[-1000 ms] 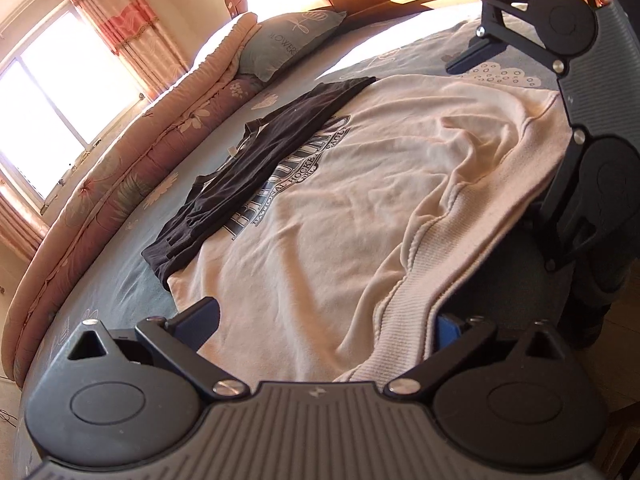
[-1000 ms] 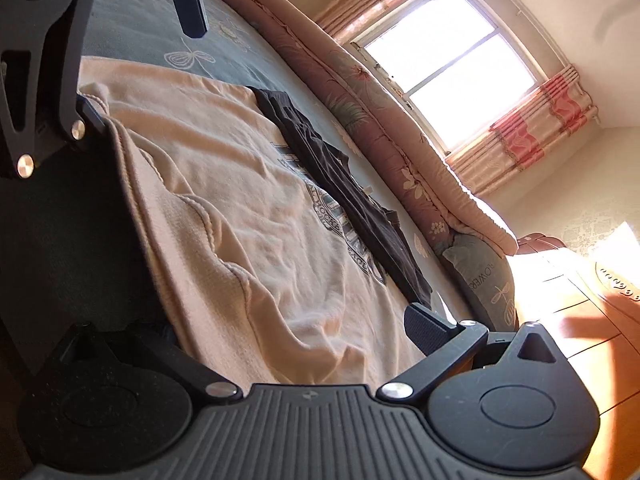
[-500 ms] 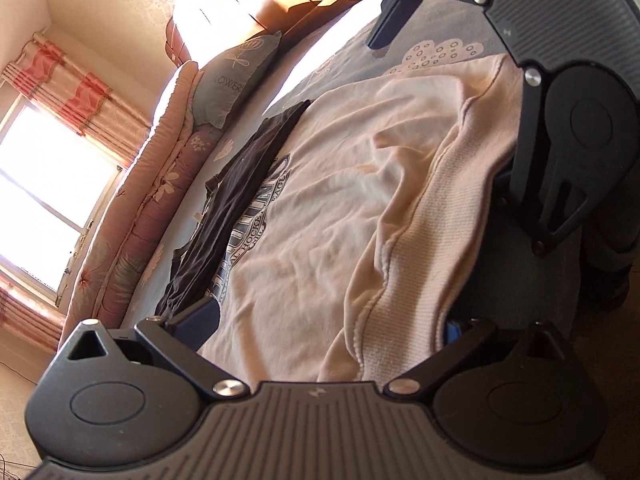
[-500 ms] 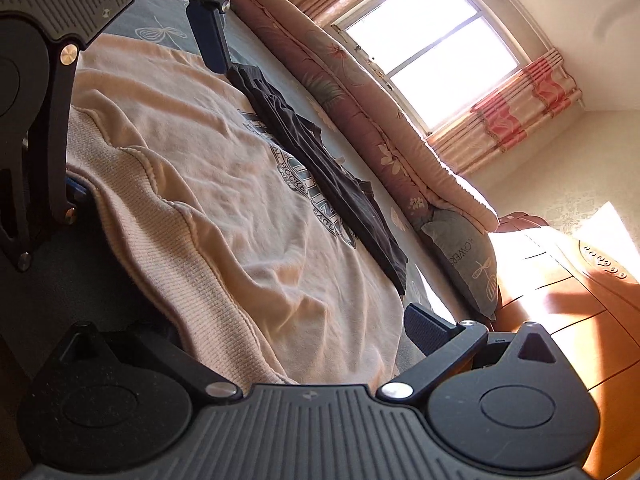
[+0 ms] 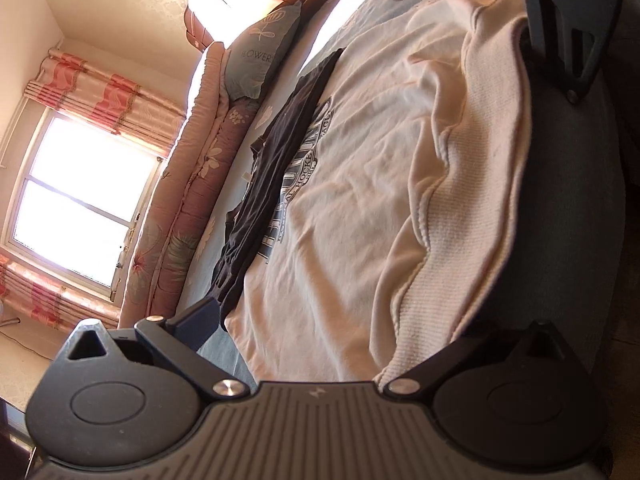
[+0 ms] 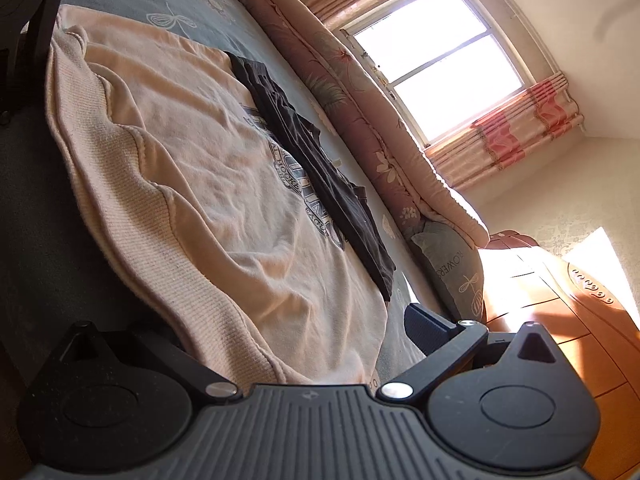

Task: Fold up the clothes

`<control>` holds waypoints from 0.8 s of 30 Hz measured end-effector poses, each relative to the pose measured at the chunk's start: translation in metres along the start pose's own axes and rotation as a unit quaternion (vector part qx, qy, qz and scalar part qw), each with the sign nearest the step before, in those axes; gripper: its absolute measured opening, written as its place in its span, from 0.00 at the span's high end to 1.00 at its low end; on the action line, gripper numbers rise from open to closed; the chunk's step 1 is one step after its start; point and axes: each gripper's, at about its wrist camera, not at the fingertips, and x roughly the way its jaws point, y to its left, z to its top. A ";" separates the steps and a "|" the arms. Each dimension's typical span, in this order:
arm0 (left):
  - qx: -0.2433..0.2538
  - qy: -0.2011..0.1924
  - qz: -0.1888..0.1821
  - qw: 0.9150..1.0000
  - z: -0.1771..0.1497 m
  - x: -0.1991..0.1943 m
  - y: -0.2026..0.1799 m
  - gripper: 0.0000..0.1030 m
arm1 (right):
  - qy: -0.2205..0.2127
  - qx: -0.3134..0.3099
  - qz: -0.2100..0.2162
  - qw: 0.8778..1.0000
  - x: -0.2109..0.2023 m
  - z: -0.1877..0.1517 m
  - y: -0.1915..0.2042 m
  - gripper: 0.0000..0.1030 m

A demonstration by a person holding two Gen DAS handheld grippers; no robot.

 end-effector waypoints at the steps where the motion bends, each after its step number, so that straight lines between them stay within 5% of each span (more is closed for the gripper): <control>1: -0.002 0.003 0.000 1.000 -0.001 0.000 0.002 0.00 | 0.004 0.000 0.000 1.000 0.001 -0.002 -0.002 0.00; 8: -0.026 0.019 0.003 0.999 -0.013 0.000 0.007 0.00 | 0.034 0.000 -0.016 0.999 0.006 -0.024 -0.022 0.00; 13: -0.041 0.020 0.022 0.999 -0.005 0.000 0.011 0.00 | 0.015 -0.025 -0.009 1.000 0.006 -0.014 -0.013 0.00; 18: -0.076 0.021 0.034 0.996 -0.009 -0.006 0.024 0.00 | 0.009 -0.047 -0.095 0.994 -0.002 -0.012 -0.014 0.00; 22: -0.081 0.034 0.027 0.996 -0.014 0.000 0.024 0.00 | 0.022 -0.047 -0.054 0.997 0.006 -0.013 -0.013 0.00; 24: -0.084 0.035 0.030 0.995 -0.015 0.000 0.024 0.00 | 0.023 -0.042 -0.070 0.996 0.009 -0.014 -0.015 0.00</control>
